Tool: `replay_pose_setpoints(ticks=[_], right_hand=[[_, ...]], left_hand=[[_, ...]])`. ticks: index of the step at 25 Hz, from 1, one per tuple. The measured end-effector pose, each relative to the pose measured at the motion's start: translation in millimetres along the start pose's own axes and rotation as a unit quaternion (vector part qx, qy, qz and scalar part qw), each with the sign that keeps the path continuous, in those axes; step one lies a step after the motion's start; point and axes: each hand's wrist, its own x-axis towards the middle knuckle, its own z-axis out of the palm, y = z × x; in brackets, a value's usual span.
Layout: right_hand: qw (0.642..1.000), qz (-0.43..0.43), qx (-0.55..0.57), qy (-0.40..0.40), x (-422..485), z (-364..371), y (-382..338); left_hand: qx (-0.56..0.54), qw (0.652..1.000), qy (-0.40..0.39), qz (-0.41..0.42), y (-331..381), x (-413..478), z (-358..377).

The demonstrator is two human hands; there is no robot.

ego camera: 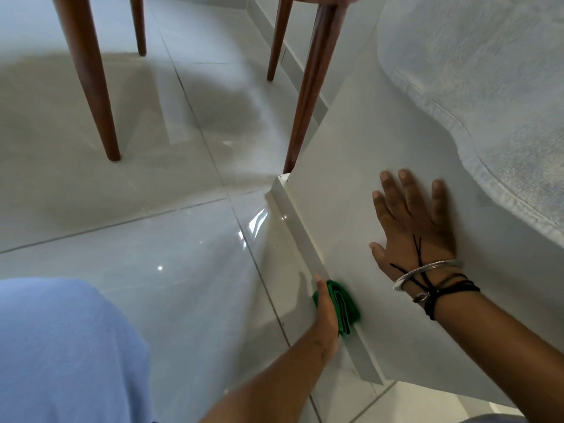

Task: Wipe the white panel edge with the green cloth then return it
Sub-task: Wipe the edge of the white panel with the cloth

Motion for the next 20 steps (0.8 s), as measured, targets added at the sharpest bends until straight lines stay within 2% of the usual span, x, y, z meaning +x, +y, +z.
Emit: replay_pose_setpoints(ticks=[5, 9, 13, 17, 20], right_hand=[[0.999, 0.015, 0.038, 0.006, 1, -2, -3], [0.999, 0.019, 0.047, 0.006, 5, -5, -5], [1.000, 0.008, 0.014, 0.004, 1, 3, -4], [0.999, -0.003, -0.044, -0.011, -7, 14, -1], [0.999, 0.004, -0.046, -0.013, -10, 15, -1]], left_hand=[[0.028, 0.999, -0.002, -0.046, -20, -8, -2], [0.004, 0.998, -0.004, -0.067, -28, -11, -1], [0.002, 0.997, 0.028, -0.072, -13, -4, 2], [-0.007, 0.999, 0.051, 0.007, 21, 8, 7], [-0.027, 0.994, 0.062, 0.083, 55, 20, 12]])
